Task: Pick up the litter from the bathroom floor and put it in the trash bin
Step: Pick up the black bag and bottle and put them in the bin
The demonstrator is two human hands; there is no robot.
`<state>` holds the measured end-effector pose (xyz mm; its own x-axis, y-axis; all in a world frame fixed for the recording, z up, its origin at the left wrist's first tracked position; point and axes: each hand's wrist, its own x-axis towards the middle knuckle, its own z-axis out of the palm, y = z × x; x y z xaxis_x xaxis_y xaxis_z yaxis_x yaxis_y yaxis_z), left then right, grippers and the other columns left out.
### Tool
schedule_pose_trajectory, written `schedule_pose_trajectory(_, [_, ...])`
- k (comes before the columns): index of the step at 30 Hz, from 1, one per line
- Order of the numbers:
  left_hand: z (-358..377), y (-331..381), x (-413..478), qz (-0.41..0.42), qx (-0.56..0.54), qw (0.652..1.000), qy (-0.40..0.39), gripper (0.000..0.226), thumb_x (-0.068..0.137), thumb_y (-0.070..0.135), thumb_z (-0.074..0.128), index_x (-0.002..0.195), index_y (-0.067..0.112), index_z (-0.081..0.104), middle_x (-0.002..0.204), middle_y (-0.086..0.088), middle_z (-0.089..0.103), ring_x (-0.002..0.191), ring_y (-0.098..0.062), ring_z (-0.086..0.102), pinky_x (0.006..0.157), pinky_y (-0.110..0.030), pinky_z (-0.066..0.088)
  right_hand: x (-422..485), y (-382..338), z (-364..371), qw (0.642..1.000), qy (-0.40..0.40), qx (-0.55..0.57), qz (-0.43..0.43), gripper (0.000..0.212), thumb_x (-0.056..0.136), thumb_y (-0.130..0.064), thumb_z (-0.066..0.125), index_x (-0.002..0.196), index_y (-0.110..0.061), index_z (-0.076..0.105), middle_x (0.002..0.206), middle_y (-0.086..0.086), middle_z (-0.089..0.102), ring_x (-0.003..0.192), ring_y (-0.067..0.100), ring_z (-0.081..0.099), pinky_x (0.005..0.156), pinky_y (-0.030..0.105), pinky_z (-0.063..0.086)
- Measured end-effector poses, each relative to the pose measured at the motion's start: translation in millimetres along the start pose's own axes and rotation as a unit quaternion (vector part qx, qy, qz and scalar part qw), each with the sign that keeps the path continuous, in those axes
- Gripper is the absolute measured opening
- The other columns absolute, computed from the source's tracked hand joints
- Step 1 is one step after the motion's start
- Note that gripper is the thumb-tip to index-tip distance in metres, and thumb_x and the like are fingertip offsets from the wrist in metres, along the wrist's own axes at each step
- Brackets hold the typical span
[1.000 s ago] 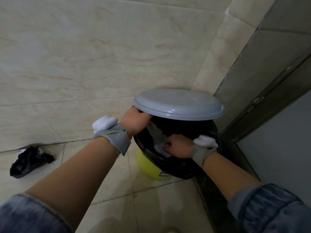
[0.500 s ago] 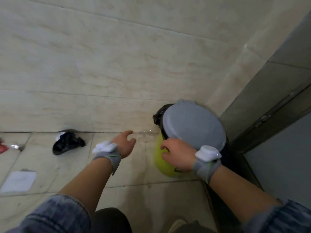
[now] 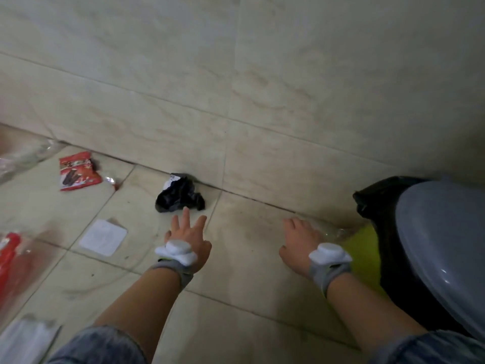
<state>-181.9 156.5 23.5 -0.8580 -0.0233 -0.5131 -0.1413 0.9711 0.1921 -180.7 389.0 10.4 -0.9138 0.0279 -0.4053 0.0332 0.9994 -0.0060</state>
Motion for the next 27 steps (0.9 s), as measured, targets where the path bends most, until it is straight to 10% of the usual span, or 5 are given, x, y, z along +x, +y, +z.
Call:
schedule_pose_trajectory(4, [4, -11, 34, -0.036, -0.012, 0.998, 0.050, 0.071, 0.095, 0.031, 0.046, 0.150, 0.032, 0.000, 0.159, -0.009, -0.018, 0.147, -0.034, -0.009, 0.119, -0.044, 0.015, 44, 16, 28, 0.994, 0.014, -0.078, 0.081, 0.065, 0.087, -0.024, 0.042, 0.146, -0.016, 0.016, 0.157, 0.007, 0.010, 0.143, 0.034, 0.010, 0.110, 0.056, 0.024])
schedule_pose_trajectory(14, [41, -85, 134, -0.083, 0.084, 0.992, 0.055, 0.067, 0.086, 0.053, 0.048, 0.144, 0.049, 0.015, 0.158, 0.001, -0.021, 0.143, -0.041, -0.016, 0.113, -0.063, 0.016, 81, 57, 64, 0.989, 0.050, -0.027, 0.138, 0.050, 0.100, -0.015, 0.028, 0.146, -0.002, 0.012, 0.150, 0.021, 0.024, 0.132, 0.034, 0.035, 0.103, 0.054, 0.038])
schedule_pose_trajectory(24, [67, -83, 130, 0.098, -0.014, 0.988, 0.120, 0.035, 0.076, 0.038, 0.059, 0.106, 0.019, 0.062, 0.122, -0.005, 0.062, 0.122, -0.028, 0.046, 0.097, -0.040, 0.045, 90, 30, 59, 0.985, 0.150, -0.089, -0.009, 0.028, 0.084, -0.022, 0.044, 0.110, -0.021, 0.052, 0.119, 0.007, 0.049, 0.113, 0.028, 0.041, 0.089, 0.043, 0.031])
schedule_pose_trajectory(27, [68, -70, 115, 0.156, -0.068, 0.981, 0.092, 0.030, 0.072, 0.045, 0.060, 0.099, 0.032, 0.059, 0.098, 0.001, 0.068, 0.101, -0.030, 0.062, 0.078, -0.027, 0.049, 89, -5, 66, 0.986, 0.105, 0.003, -0.127, 0.060, 0.068, -0.038, 0.064, 0.122, -0.023, 0.045, 0.122, 0.001, 0.050, 0.116, 0.025, 0.040, 0.087, 0.039, 0.028])
